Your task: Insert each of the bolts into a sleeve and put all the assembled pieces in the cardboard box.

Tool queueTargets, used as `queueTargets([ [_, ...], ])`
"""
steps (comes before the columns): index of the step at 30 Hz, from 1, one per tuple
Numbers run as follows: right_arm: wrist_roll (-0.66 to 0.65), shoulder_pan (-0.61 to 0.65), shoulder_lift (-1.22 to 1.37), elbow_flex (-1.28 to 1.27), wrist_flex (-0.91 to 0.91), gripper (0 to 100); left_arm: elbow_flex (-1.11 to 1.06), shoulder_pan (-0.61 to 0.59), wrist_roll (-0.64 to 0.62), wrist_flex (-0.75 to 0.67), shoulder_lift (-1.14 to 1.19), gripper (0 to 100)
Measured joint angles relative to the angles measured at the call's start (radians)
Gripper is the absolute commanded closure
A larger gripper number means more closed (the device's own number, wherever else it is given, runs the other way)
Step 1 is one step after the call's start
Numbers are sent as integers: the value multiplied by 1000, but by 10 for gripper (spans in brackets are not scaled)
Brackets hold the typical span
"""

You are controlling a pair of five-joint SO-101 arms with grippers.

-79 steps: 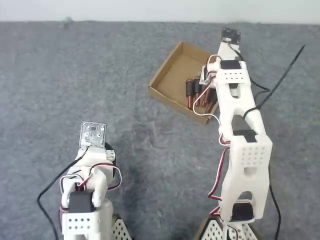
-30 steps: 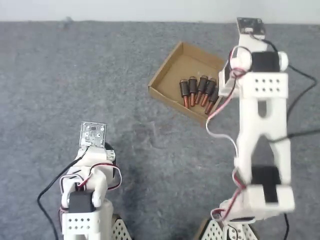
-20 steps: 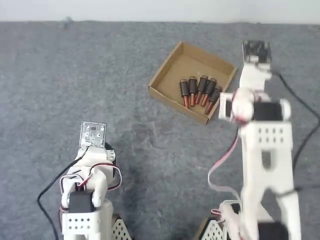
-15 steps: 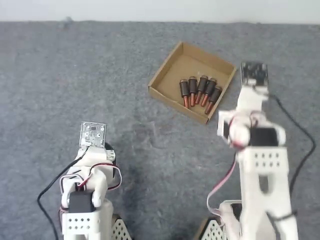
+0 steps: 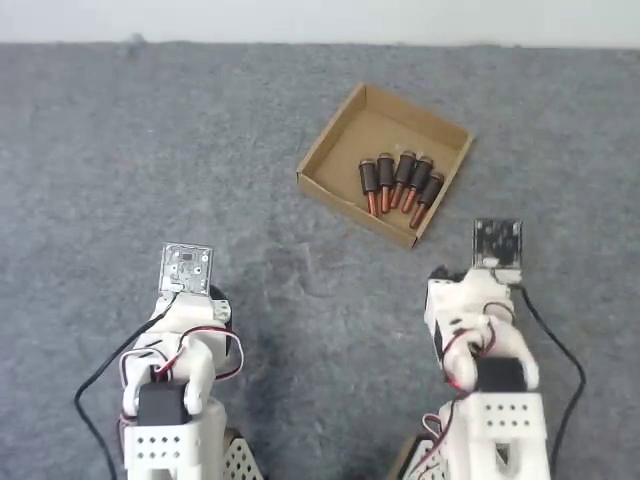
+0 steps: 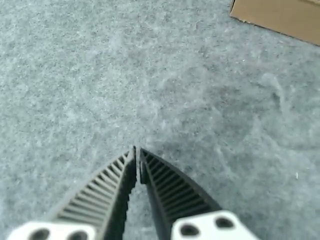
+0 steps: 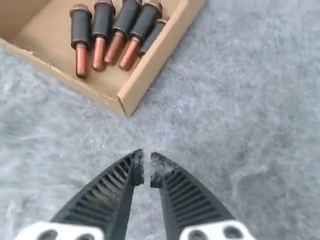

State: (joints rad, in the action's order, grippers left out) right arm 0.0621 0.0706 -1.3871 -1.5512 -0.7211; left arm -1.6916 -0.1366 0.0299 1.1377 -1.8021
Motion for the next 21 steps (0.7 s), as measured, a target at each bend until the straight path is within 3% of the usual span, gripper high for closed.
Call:
queueTargets([
  [6, -2, 51, -196, -118, -15, 991, 0, 0, 0, 78, 0, 989],
  [17, -2, 153, -368, -120, -402, 989, 0, 0, 0, 95, 0, 989],
  [21, -5, 149, -404, -120, -468, 989, 0, 0, 0, 115, 0, 989],
])
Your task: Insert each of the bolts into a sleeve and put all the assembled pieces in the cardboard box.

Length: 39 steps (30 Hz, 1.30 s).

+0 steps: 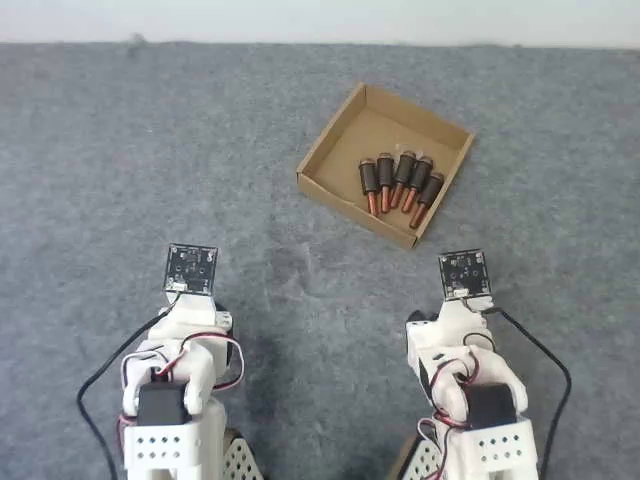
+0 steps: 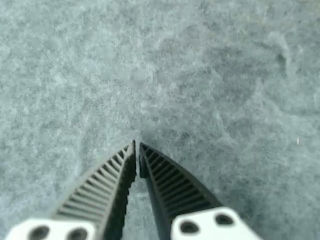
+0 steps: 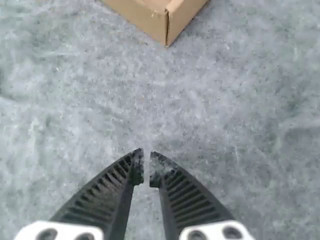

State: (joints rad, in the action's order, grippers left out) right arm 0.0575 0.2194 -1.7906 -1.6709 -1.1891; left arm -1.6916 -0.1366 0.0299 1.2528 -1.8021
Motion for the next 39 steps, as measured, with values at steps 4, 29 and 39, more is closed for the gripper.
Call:
queueTargets([
  [4, -2, 3, -2, 0, -91, 989, 0, 0, 0, 5, 0, 989],
  [29, -2, 5, -2, 0, -115, 990, 0, 0, 0, 5, 0, 989],
  [39, -2, 5, -2, 0, -115, 990, 0, 0, 0, 5, 0, 989],
])
